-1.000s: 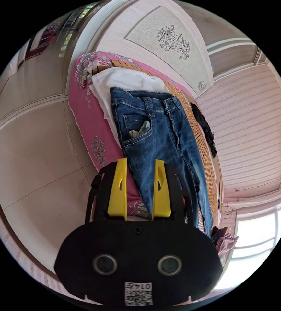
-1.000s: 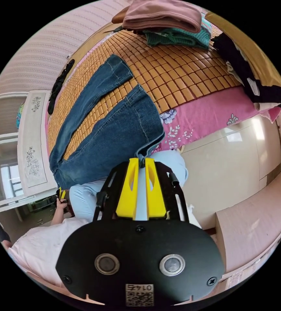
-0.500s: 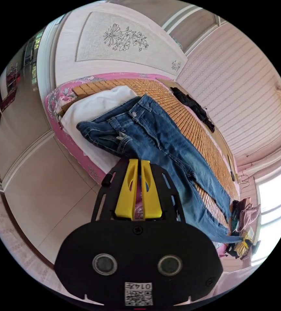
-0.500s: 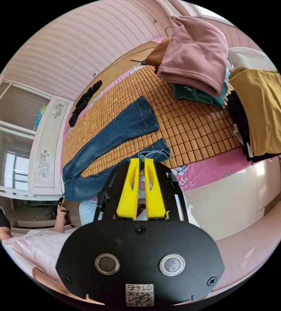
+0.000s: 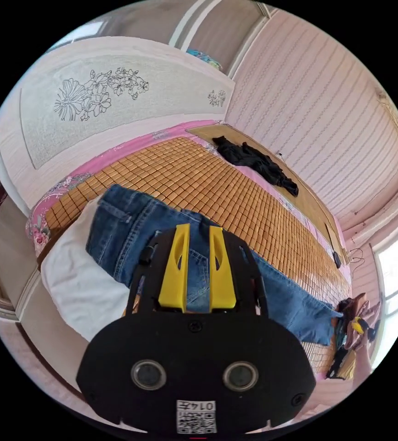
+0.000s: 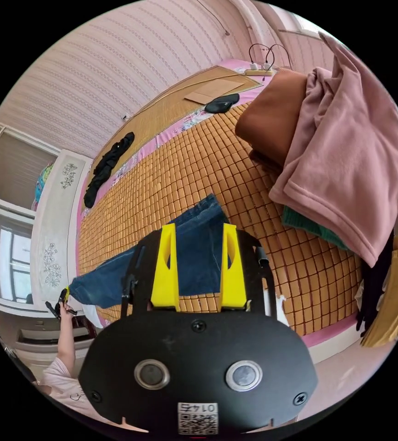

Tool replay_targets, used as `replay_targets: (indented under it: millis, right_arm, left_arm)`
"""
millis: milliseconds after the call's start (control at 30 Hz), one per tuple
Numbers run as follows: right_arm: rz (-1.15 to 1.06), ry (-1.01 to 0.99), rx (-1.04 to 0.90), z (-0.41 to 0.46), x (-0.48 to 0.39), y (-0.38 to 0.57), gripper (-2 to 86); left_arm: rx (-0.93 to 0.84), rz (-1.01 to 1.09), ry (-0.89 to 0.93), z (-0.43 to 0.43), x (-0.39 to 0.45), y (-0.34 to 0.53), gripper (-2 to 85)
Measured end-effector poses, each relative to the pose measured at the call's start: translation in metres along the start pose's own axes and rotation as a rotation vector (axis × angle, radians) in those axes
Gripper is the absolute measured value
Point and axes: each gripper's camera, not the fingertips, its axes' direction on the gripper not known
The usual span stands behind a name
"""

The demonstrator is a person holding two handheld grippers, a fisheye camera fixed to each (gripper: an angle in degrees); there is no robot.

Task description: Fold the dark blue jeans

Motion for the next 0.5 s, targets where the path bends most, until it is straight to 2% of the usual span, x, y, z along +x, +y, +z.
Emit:
replay_targets:
  millis: [67, 133, 233, 367, 433, 500]
  right_arm:
    - [0.011, 0.040, -0.009, 0.020, 0.013, 0.018, 14.4]
    - [0.042, 0.073, -0.050, 0.041, 0.032, 0.037, 15.8]
    - [0.076, 0.079, -0.058, 0.069, 0.054, 0.061, 18.1]
    - [0.106, -0.049, -0.064, 0.111, 0.062, 0.065, 18.7]
    - [0.129, -0.038, -0.015, 0.117, 0.057, 0.063, 17.8]
    - [0.172, -0.050, 0.049, 0.127, 0.054, 0.059, 16.8]
  left_arm:
    - [0.036, 0.029, -0.061, 0.001, -0.006, 0.019, 7.9]
    - [-0.002, 0.041, -0.091, 0.008, -0.018, 0.038, 9.2]
    - [-0.091, -0.090, -0.086, 0.023, -0.053, 0.063, 13.1]
    - [-0.153, -0.302, -0.007, 0.049, -0.086, 0.080, 19.9]
    - [-0.223, -0.328, 0.073, 0.068, -0.087, 0.079, 19.7]
    - [-0.293, -0.363, 0.306, 0.095, -0.080, 0.077, 17.5]
